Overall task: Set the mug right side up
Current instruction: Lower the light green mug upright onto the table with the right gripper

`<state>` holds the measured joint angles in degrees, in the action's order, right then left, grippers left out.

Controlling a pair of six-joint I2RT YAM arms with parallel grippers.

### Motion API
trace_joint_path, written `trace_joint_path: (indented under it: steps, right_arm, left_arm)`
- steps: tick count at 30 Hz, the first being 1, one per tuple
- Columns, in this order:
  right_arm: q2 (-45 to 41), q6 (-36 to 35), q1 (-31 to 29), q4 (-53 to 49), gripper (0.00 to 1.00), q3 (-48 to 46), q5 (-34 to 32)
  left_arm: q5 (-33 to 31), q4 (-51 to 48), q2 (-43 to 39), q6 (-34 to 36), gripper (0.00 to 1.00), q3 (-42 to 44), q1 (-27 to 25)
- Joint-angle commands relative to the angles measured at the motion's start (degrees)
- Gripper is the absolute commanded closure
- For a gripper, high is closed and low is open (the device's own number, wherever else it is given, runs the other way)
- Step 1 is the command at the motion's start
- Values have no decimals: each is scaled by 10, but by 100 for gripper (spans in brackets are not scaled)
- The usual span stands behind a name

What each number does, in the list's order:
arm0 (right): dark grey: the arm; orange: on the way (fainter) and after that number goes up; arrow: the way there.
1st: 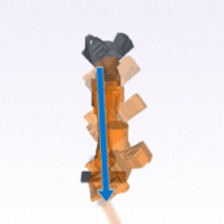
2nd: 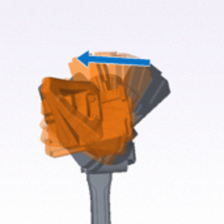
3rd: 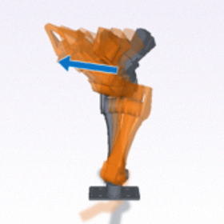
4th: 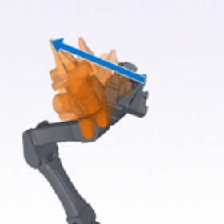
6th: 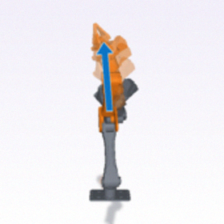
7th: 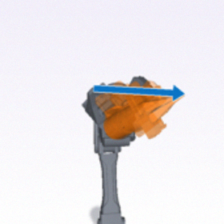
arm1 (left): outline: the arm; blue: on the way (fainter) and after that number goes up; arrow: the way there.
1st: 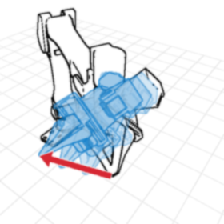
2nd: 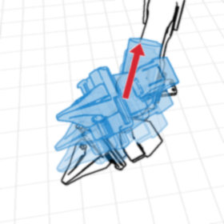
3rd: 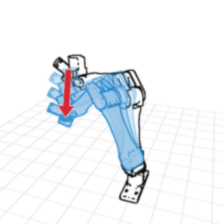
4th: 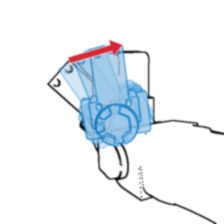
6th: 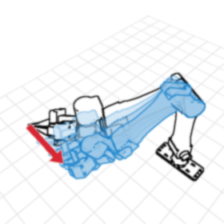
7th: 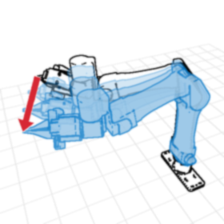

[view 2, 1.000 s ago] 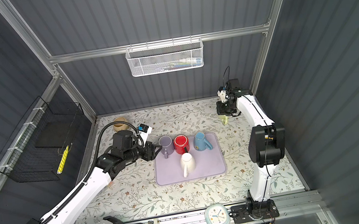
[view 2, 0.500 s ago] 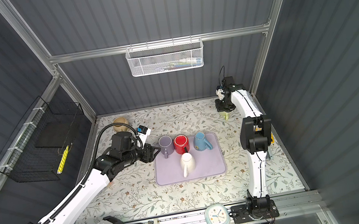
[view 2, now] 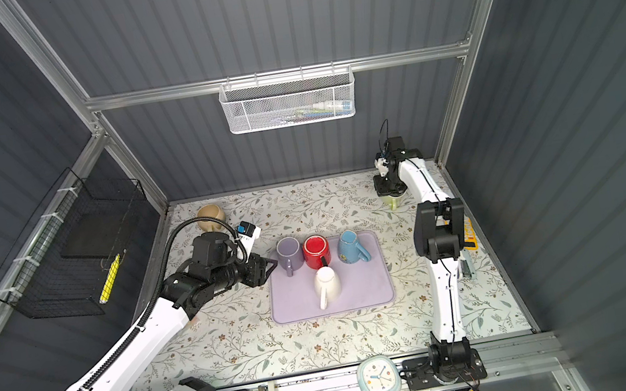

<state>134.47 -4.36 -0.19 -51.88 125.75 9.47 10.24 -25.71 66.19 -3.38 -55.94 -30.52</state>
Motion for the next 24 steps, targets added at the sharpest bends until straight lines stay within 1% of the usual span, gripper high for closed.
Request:
trace_joint_path:
  steps: [1,11,17,22,24]
  right_arm:
    - [8,-13,1,9,100,35,0]
    - [47,-14,1,-2,100,81,4]
    - [58,-15,1,-2,97,86,3]
    - [62,-15,0,0,89,90,2]
    - [64,-16,1,-2,87,92,3]
  left_arm:
    - [-6,-11,-19,-8,35,14,5]
    - [-14,-19,-34,-13,35,22,5]
    - [-16,-22,-38,-14,35,22,5]
    - [-18,-22,-38,-15,35,25,5]
    - [-18,-22,-39,-15,35,25,5]
